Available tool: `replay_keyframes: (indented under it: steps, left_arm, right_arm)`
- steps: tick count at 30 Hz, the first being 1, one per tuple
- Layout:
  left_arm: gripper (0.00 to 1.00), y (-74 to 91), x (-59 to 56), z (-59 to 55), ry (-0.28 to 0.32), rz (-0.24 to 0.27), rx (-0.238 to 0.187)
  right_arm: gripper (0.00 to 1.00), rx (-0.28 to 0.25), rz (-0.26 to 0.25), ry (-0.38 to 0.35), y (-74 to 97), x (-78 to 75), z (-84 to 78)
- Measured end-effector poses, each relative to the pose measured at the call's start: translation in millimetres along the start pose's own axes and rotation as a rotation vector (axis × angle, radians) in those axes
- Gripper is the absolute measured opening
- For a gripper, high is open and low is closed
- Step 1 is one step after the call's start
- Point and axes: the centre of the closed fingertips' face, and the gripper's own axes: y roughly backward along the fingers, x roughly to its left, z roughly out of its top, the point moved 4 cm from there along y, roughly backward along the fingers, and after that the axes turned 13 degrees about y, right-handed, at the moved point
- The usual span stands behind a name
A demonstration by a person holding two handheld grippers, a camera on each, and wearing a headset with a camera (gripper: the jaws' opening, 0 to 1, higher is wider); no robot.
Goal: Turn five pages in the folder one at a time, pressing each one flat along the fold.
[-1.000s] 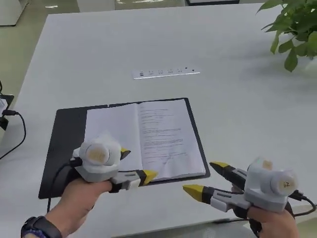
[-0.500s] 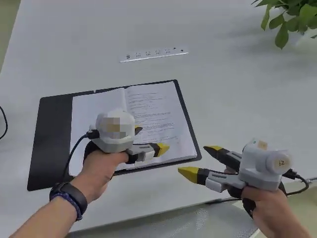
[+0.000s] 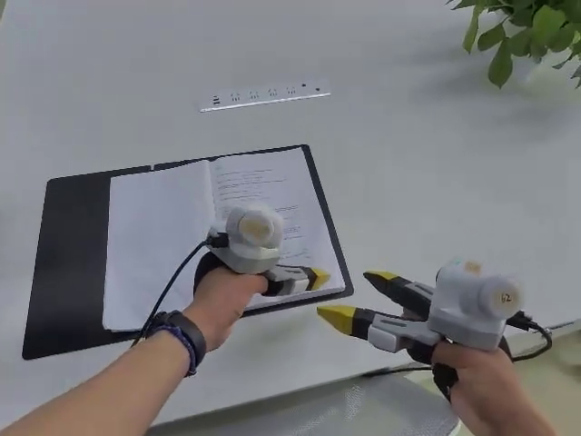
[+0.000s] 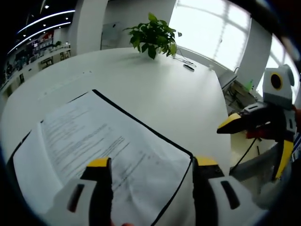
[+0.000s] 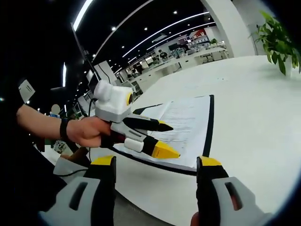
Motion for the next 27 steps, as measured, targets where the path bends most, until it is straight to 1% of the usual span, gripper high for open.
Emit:
replay_keyframes:
  steps: [3, 4, 6, 7, 8, 10, 11, 12, 13, 15, 16, 18, 20, 22, 27]
  left_arm:
    - [0.70, -7.8, 1.0, -2.0, -0.001, 0.008, 0.007]
    - [0.70, -11.2, 1.6, -4.1, 0.016, 0.009, 0.009]
    - [0.71, -16.2, 4.1, -8.8, 0.017, 0.029, 0.019]
    - [0.71, -16.8, 5.1, -5.4, -0.003, 0.044, -0.008]
    - [0.71, -17.6, 3.3, -6.7, 0.003, 0.040, 0.002]
    - [0.73, -19.1, 2.2, -7.0, -0.013, 0.052, 0.000]
    - [0.72, -18.9, 4.1, -8.7, -0.057, 0.078, 0.008]
    - [0.71, -19.1, 5.2, -9.6, -0.088, 0.093, 0.005]
    - [0.70, -20.1, 4.7, -12.3, -0.123, 0.103, 0.004]
    - [0.72, -21.2, 2.2, -17.2, -0.184, 0.105, 0.010]
    - [0.73, -21.3, 1.8, -18.5, -0.188, 0.106, 0.004]
    - [0.73, -20.4, 4.3, -17.9, -0.164, 0.098, -0.015]
    - [0.72, -20.3, 4.5, -17.2, -0.174, 0.098, -0.016]
    - [0.72, -20.0, 5.2, -16.4, -0.171, 0.097, -0.014]
    - [0.65, -18.0, 10.2, -12.3, -0.135, 0.097, -0.028]
  right_arm:
    - [0.69, 0.011, 0.001, -0.003, 0.6, 0.4, -2.0]
    - [0.68, 0.013, 0.002, -0.005, 0.4, 0.5, -3.1]
    - [0.68, 0.012, 0.007, -0.015, -0.2, 1.5, -3.1]
    - [0.68, 0.013, 0.008, -0.018, -0.6, 1.7, -3.2]
    - [0.68, 0.015, 0.009, -0.018, -1.3, 1.4, -3.5]
    - [0.68, 0.020, 0.009, -0.018, -2.5, 1.6, -3.9]
    - [0.68, 0.019, 0.009, -0.020, -3.1, 1.6, -4.1]
    - [0.68, 0.018, 0.010, -0.022, -3.6, 1.7, -4.1]
    - [0.68, 0.017, 0.010, -0.025, -4.4, 1.7, -4.3]
    - [0.67, 0.019, 0.011, -0.025, -5.4, 2.0, -4.9]
    - [0.67, 0.020, 0.011, -0.025, -5.6, 1.9, -5.3]
    - [0.67, 0.022, 0.010, -0.027, -5.3, 1.6, -6.3]
    - [0.66, 0.017, 0.006, -0.034, -4.5, 0.8, -6.1]
    - [0.66, 0.001, 0.002, -0.046, -3.4, -1.0, -4.6]
    - [0.64, -0.012, -0.006, -0.061, -2.5, -5.4, -4.0]
